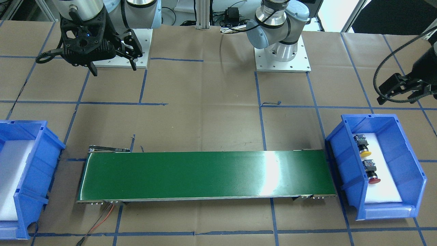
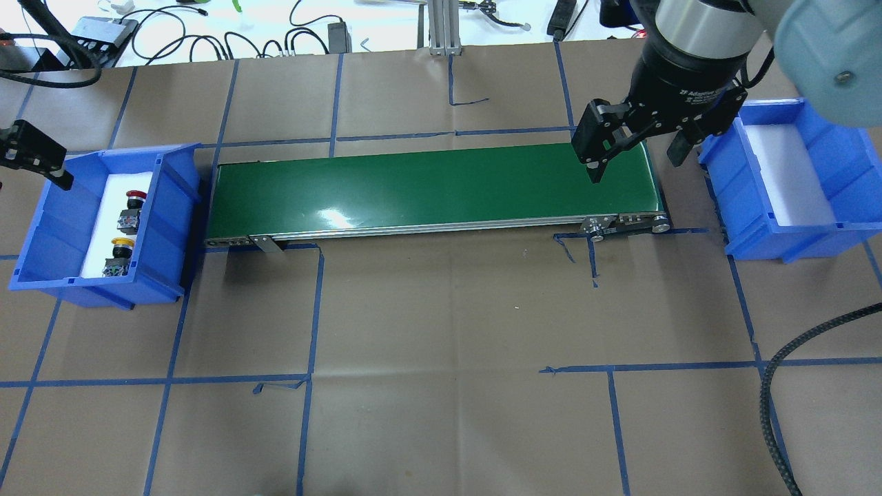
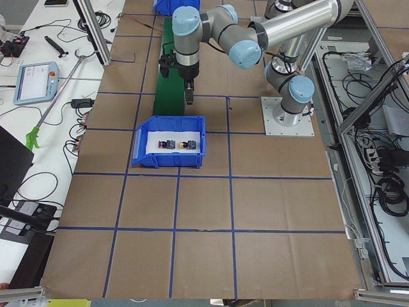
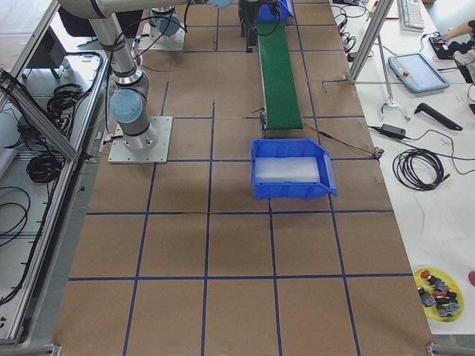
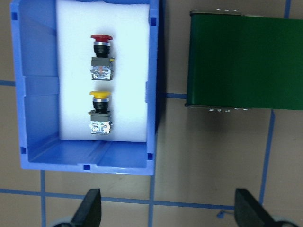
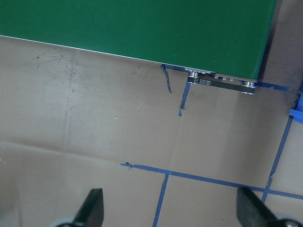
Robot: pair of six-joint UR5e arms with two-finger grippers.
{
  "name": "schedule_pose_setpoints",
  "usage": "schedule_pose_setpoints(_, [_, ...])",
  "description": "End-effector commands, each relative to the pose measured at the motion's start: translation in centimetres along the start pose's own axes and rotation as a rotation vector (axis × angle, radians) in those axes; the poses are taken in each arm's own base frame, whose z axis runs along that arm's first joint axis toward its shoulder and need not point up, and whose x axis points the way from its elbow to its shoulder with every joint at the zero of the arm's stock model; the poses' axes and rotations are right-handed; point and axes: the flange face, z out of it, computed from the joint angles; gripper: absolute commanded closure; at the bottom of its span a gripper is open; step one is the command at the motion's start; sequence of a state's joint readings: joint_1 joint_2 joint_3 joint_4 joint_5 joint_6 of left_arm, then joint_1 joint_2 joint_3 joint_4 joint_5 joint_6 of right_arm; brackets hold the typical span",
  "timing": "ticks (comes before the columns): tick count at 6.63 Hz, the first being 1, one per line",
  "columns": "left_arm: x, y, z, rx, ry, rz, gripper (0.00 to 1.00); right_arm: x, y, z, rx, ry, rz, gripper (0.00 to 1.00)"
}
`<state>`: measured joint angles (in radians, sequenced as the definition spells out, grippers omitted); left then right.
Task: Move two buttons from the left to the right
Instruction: 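Lower the left gripper into the bin toward the yellow button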
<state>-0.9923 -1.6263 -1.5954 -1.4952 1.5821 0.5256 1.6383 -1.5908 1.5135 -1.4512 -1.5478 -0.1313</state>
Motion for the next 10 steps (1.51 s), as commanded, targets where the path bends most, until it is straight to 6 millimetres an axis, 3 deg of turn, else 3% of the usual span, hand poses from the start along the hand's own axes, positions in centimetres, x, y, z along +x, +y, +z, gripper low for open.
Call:
schedule_pose_setpoints(1, [-3.5, 0.1, 2.1, -0.023, 0.016, 0.015, 0.0, 0.0, 0.0, 0.0, -0.001, 0.0, -0.001, 0.0])
schedule_pose_setpoints(2, [-3.4, 0.1, 4.0, -0.013, 0.012, 0.016, 0.01, 0.0, 0.0, 0.0, -0.001, 0.0, -0.001, 0.0])
schedule_pose_setpoints(4, [-2.9, 0.6, 10.9, 0.029, -0.01, 0.023, 0.01, 0.0, -0.1, 0.1, -0.001, 0.0, -0.002, 0.0])
schedule_pose_setpoints(10, [-4.2, -2.2, 19.0, 0.032, -0.004, 0.128, 0.01, 0.0, -0.1, 0.1, 0.0, -0.002, -0.002, 0.0])
